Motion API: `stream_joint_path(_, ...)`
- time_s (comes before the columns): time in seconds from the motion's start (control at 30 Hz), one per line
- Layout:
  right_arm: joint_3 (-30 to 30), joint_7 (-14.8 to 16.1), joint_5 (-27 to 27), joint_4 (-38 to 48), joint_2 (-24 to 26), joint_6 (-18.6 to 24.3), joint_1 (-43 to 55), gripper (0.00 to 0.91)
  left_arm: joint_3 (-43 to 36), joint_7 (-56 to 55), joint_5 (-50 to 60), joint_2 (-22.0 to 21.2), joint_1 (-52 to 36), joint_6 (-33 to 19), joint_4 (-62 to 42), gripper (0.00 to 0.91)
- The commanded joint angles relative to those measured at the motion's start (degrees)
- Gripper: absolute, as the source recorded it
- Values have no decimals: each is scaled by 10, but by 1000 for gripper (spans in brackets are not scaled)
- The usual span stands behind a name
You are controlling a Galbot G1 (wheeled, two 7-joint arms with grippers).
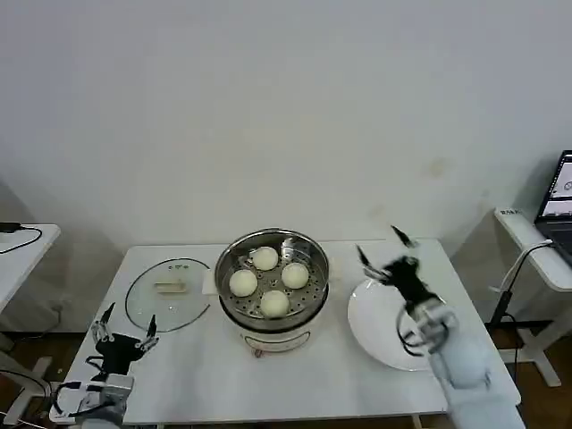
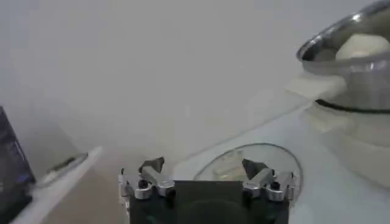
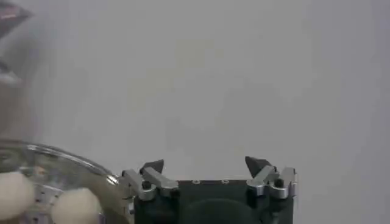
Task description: Take steamed baozi put them in steamer then cover it.
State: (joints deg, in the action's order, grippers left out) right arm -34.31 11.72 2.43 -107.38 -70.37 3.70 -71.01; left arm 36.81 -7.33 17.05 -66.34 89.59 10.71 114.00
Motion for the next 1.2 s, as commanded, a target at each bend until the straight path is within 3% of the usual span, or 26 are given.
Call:
stream_joint_path(0.03, -182, -8, 33, -59, -73, 20, -226, 907, -40, -1, 298, 31, -68, -72, -130, 907)
stream_joint_path(0.3, -197, -8, 31, -59, -86, 25, -234, 907, -86, -29, 414, 36, -185, -85, -266, 907)
stream_joint_path(0.73, -202, -3, 46, -77, -87, 9, -256, 907, -130, -23, 439, 42, -324, -83, -440, 907)
stream_joint_path(1.2, -207, -1, 55, -79, -89, 12, -263, 907, -143, -19, 449, 36, -372, -76, -479, 907)
